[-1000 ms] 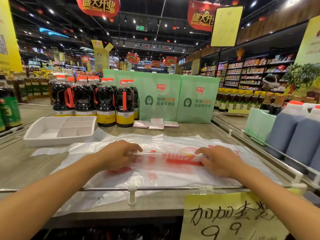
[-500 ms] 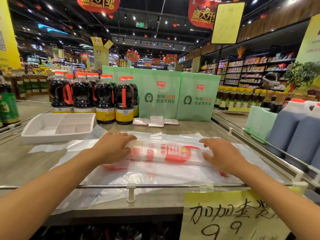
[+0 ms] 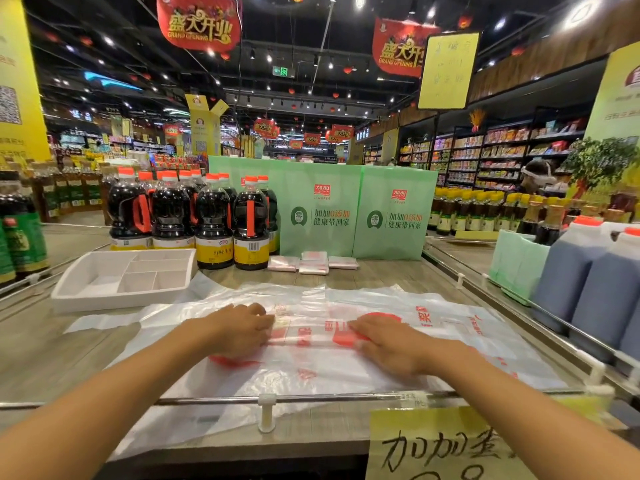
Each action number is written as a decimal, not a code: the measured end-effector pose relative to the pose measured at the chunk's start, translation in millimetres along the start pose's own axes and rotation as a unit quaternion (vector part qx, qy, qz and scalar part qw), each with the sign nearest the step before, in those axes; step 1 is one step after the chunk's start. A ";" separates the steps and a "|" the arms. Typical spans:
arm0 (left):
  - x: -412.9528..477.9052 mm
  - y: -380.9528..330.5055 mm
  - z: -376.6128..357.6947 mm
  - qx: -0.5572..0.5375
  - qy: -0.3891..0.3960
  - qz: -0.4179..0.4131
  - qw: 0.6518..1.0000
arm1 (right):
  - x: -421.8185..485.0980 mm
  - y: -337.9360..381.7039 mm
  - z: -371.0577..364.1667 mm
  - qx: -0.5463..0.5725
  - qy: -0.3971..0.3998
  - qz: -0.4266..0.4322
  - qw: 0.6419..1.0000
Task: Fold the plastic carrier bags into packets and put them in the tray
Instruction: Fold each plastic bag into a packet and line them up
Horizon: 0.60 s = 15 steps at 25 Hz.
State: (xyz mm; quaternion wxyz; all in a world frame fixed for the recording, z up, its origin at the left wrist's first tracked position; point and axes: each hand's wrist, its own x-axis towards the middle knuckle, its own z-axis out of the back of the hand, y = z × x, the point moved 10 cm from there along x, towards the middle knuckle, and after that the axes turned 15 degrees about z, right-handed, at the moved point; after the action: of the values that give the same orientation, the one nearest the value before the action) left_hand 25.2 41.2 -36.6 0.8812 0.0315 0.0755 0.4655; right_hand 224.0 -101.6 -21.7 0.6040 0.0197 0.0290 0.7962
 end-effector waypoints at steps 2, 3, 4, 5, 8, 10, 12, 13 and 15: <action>1.5 -4.0 7.3 -0.012 -0.003 0.017 1.000 | 16.7 4.9 -9.2 0.009 0.021 -0.010 1.000; 2.4 -9.7 13.1 -0.026 -0.018 0.015 0.999 | 22.9 3.1 -11.6 0.011 0.024 -0.018 0.999; 1.1 -20.2 21.4 -0.047 -0.031 -0.001 0.998 | 27.4 0.2 -12.0 0.013 0.025 -0.026 0.999; -0.5 -31.7 28.4 -0.079 -0.035 -0.018 0.996 | 30.6 -1.3 -11.4 0.016 0.028 -0.032 0.999; 1.9 -65.2 33.6 -0.136 -0.020 -0.051 0.989 | 36.1 -1.3 -9.6 0.020 0.034 -0.042 0.998; 10.4 -80.0 28.0 -0.143 -0.013 -0.053 0.988 | 38.2 -1.5 -9.5 0.012 0.038 -0.054 0.998; 14.3 -87.3 23.0 -0.157 -0.017 -0.060 0.986 | 40.4 -3.5 -11.7 0.001 0.041 -0.063 0.997; 17.0 -86.3 19.1 -0.158 -0.017 -0.060 0.985 | 41.9 -4.1 -13.8 -0.001 0.043 -0.063 0.997; 22.1 -78.3 5.7 -0.120 0.000 -0.050 0.992 | 44.2 -7.7 -21.0 -0.001 0.049 -0.063 0.997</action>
State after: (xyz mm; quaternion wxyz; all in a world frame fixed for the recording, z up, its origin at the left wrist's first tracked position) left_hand 102.3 15.2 -43.1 0.9011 -0.0779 0.0208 0.4261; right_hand 218.1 -57.4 -43.3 0.6512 -0.0215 0.0587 0.7563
